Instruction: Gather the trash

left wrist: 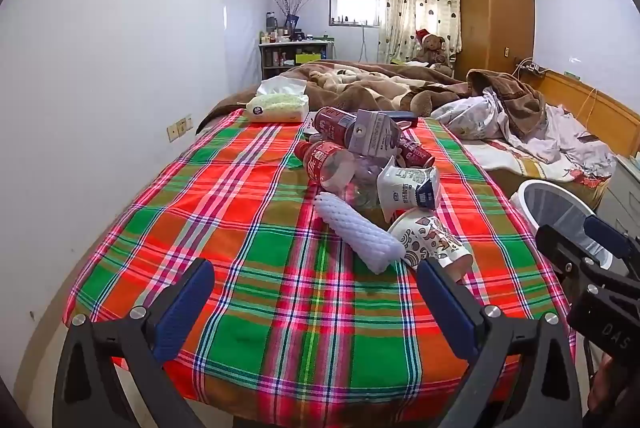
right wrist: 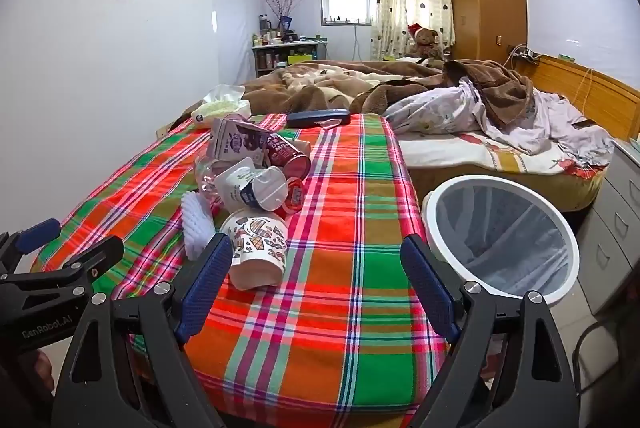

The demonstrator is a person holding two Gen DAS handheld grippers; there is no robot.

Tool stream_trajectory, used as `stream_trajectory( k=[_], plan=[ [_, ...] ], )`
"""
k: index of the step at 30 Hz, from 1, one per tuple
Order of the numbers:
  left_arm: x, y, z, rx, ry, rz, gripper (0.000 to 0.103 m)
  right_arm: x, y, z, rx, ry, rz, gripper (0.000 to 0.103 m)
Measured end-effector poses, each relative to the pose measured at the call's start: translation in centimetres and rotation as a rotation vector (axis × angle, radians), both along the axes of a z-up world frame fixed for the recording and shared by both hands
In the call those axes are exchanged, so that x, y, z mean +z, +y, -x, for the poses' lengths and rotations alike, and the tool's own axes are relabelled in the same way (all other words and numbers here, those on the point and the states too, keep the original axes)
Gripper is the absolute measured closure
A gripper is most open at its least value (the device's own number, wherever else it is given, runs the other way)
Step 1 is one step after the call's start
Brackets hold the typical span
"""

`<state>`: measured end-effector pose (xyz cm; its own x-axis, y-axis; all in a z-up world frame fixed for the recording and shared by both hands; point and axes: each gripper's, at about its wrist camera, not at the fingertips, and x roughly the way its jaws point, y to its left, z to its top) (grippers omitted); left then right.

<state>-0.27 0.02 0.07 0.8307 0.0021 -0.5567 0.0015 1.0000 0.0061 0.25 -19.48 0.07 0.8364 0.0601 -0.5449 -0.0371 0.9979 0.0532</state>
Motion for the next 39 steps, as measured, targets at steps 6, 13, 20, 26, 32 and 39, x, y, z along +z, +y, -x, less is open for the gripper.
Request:
stream_trajectory(
  k=[6,13,20,26,32,39],
  plan=[
    [-0.13,0.60,-0.27,0.005,0.003,-0.001,0.001,0.12,-0.12,0.19,0.001,-0.022,-0.004,0.015],
    [0.30,0.26,-0.20,0.001,0.016,0.003,0.001,0.07,-0.50,0.29,-0.013,-0.020,0.002,0.015],
    [0.46,0.15,-0.09,0.002,0.016,0.002,0.001,0.35,-0.22,0.19,-0.016,-0.018,0.004,0.015],
    [0.48,0.16,0.02,0.001,0.014,0.004,0.001,0.37,-0.20,0.32,-0.019,-0.024,0.006,0.015],
    [0.76,0.18,0.07,0.003,0.011,0.006,0.001,0.36,-0.17,0.31,-0.020,-0.024,0.007,0.015],
    [0.85,0.60,0.18,0.005,0.010,0.011,0.001,0.44,-0.19,0.37,-0.022,-0.027,0.007,0.015]
  ],
)
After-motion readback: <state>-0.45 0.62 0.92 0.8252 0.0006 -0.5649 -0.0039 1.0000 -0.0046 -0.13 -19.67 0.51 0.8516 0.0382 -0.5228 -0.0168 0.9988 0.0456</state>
